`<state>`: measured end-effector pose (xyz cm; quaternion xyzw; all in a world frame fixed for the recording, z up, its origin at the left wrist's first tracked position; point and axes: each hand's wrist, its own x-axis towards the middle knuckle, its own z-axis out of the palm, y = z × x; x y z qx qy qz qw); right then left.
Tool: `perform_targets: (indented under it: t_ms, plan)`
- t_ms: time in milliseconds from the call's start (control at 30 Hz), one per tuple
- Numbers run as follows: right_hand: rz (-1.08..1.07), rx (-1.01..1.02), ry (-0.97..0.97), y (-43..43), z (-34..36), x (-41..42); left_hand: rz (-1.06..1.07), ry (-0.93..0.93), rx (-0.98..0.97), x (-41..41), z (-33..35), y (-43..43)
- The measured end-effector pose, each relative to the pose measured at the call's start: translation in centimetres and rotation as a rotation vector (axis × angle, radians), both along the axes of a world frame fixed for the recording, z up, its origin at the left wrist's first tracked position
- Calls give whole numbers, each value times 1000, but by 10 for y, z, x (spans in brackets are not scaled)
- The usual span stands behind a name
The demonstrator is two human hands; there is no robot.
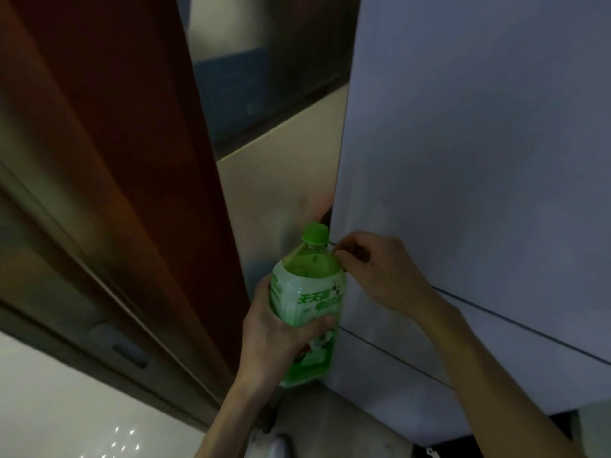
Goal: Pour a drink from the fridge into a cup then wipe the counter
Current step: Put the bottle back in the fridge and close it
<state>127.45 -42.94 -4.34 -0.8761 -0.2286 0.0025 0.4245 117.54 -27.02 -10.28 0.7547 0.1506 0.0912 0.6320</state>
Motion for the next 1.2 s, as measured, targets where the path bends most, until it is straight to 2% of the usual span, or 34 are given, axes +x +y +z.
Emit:
perform_targets:
  t_ms: [67,233,333,467,533,700,933,1033,1200]
  plan:
    - [9,-139,-77,7,4,26,28,8,-10,17,-3,0]
    - [82,-631,-550,36,11,86,68,46,-46,48,-7,1]
    - [128,-853,-717,53,17,109,90,75,-55,57,-7,3]
    - [198,-1153,-683,65,23,116,156,80,-9,61,-5,0]
    - [150,-1314,-576,70,21,112,169,76,6,60,-2,-1]
    - [0,-1494,-388,81,19,101,181,75,-12,50,-1,-4]
    - [-30,-1600,-355,86,10,101,215,16,-13,16,9,-11]
    - [-67,-1579,-393,87,-1,102,233,-2,5,-3,12,-15]
    - [124,-1388,-582,82,0,53,312,-22,-9,-41,8,-14]
